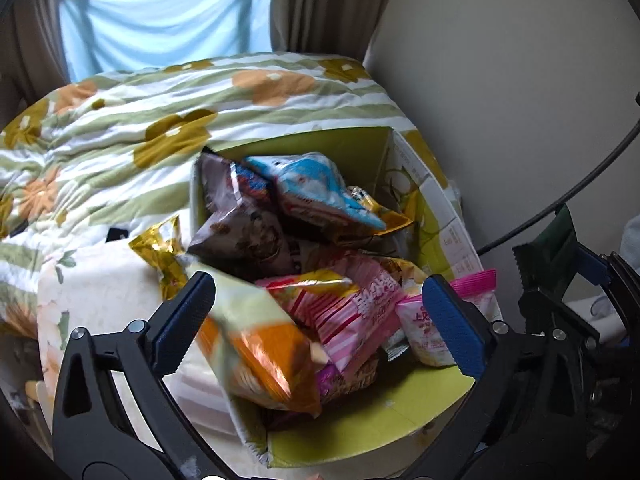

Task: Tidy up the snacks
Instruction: 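Carry both packs into the cardboard box and open both tools, then move both open tools back toward the gold bag and clear box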

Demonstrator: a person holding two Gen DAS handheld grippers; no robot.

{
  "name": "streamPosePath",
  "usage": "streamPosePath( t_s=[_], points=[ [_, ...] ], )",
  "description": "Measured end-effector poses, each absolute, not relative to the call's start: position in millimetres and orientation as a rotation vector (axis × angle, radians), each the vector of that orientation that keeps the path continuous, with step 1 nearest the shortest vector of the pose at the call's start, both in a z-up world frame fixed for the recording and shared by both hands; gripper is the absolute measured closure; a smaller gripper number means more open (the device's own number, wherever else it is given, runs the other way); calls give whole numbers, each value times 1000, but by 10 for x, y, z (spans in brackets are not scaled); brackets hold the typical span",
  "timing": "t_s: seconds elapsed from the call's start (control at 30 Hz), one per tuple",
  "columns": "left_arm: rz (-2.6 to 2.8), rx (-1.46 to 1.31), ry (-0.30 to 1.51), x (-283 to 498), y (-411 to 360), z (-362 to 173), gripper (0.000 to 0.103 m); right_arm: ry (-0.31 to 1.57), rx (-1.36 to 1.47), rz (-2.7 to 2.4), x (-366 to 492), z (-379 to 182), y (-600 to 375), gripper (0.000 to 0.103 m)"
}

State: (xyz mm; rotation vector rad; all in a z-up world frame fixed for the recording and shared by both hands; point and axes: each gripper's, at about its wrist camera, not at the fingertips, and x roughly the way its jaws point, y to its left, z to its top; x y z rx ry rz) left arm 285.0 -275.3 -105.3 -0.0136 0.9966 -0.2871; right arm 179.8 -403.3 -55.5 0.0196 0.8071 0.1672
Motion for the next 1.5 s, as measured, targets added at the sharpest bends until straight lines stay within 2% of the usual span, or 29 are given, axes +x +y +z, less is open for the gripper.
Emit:
streamPosePath(
  t_s=[0.53, 0.6, 0.67, 0.73, 1.23, 1.5],
  points=[
    [-111, -79, 1050, 2457, -2071, -1216, 1, 883, 53, 288, 2395, -823, -3951, 32],
    [-99, -83, 1050, 2413, -2006, -1216, 1, 902, 74, 280, 2448, -884, -3965, 26],
    [-90, -91, 1045, 2353, -1943, -1206, 1, 900, 95, 269, 2445, -915, -3995, 7],
    [-83, -95, 1042, 2286, -1883, -1199, 1, 883, 107, 254, 2405, -930, -4032, 2],
    [-87, -116, 969, 1839, -1667, -957, 1, 826, 104, 266, 1955, -727, -4037, 1],
    [-42, -139, 927, 1650, -1175, -818, 1, 783, 98, 307, 1703, -517, -3757, 1]
  ],
)
